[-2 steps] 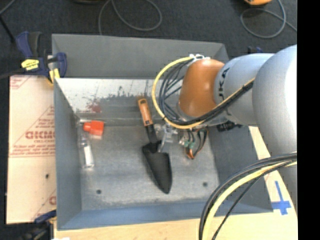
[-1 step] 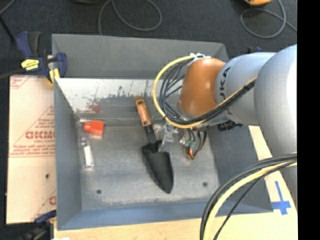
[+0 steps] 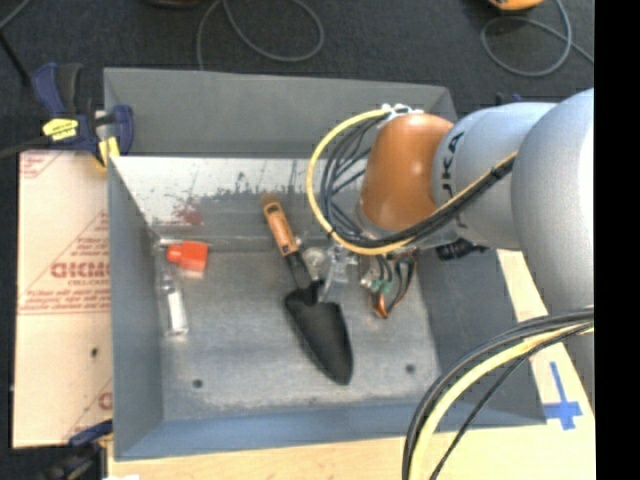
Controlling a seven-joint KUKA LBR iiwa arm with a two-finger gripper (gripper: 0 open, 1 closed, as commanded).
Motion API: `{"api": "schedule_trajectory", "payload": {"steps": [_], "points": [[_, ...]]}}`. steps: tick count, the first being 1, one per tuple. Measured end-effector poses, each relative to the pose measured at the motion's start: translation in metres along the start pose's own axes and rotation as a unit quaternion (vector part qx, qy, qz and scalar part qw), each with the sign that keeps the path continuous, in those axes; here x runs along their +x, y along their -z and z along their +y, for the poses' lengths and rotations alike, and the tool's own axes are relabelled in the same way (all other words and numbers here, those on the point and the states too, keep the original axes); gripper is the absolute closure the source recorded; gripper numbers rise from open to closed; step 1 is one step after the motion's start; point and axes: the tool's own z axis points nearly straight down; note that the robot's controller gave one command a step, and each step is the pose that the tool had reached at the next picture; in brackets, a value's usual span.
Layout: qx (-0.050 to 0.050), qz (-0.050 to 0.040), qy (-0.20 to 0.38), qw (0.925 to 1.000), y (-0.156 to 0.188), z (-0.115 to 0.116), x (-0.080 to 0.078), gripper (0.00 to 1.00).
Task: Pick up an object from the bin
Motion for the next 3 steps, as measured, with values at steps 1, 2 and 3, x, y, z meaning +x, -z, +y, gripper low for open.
{"api": "schedule_trajectory", "payload": {"steps": [1, 2, 3], "points": [[0.0, 0.0003, 0.0, 1.0, 0.008, 0.0, 0.0, 1.0], [0.0, 0.0017, 0.001, 1.0, 0.02, 0.0, 0.0, 1.0], [0.0, 0.0025, 0.002, 1.0, 0.038, 0.0, 0.0, 1.0]]}}
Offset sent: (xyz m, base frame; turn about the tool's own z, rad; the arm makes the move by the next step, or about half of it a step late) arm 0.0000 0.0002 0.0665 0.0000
